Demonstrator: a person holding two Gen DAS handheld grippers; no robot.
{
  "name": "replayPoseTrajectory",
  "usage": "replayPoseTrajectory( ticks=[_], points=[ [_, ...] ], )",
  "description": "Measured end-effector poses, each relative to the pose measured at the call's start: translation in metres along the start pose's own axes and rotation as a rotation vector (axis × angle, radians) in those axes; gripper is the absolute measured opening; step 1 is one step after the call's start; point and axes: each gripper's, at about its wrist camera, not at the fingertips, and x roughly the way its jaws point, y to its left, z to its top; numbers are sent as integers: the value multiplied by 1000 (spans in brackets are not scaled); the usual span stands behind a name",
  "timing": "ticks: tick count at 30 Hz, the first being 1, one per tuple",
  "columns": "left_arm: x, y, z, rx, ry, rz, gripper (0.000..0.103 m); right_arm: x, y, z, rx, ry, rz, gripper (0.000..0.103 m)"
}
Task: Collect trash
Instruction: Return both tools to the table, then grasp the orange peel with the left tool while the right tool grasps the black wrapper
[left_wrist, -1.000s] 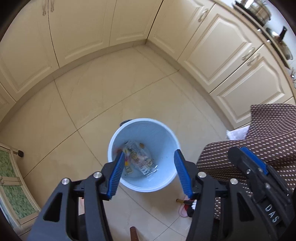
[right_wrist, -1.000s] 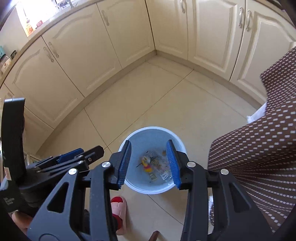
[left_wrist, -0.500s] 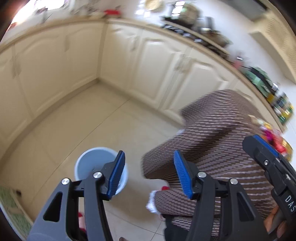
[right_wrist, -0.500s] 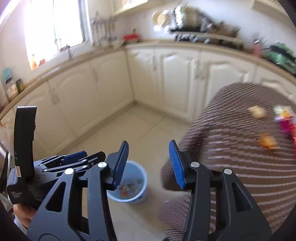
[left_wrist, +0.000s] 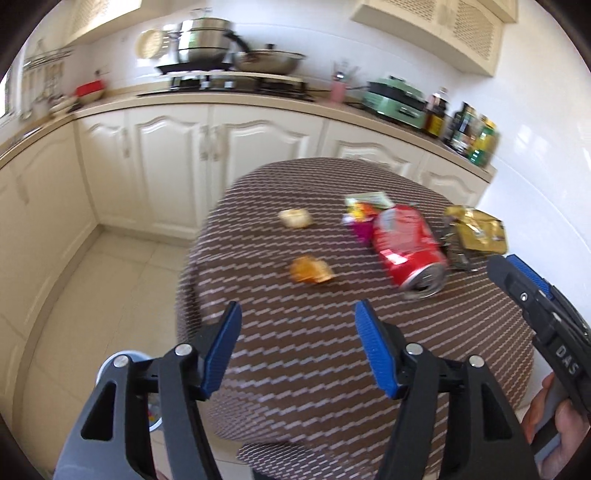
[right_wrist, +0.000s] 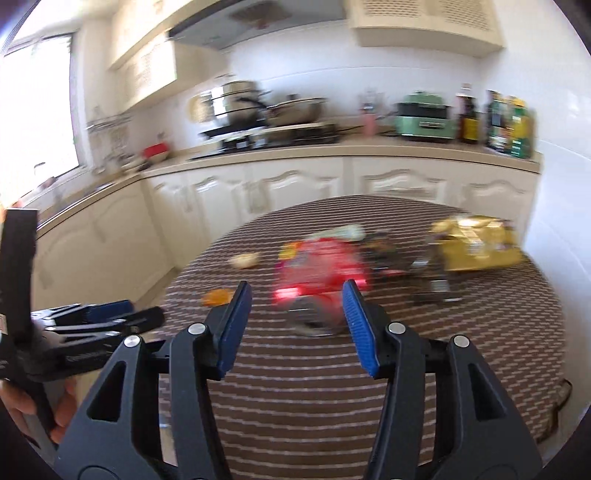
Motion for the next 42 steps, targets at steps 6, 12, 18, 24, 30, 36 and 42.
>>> replayPoseTrajectory(
  ticks=[6, 12, 18, 24, 30, 36, 42],
  points=[
    [32, -24, 22, 38, 50, 52, 64, 22, -73, 9, 46, 89, -124, 57],
    [45, -4, 20, 12, 83, 109, 65, 78, -97, 11, 22, 227, -169, 61],
    [61, 3, 18, 17, 105, 142, 65, 130, -116, 15, 50, 364, -118, 62],
    [71, 1, 15, 59, 121, 146, 65, 148, -130, 20, 55, 394, -157, 45],
    [80, 5, 13, 40, 137, 135, 65, 135, -122, 20, -4, 343, -150, 10],
    [87, 2, 16, 46, 141, 128, 65, 107, -121, 18, 17, 272, -137, 7],
    [95, -7, 21, 78, 143, 148, 33, 92, -120, 14, 23, 252, -115, 6]
  ],
)
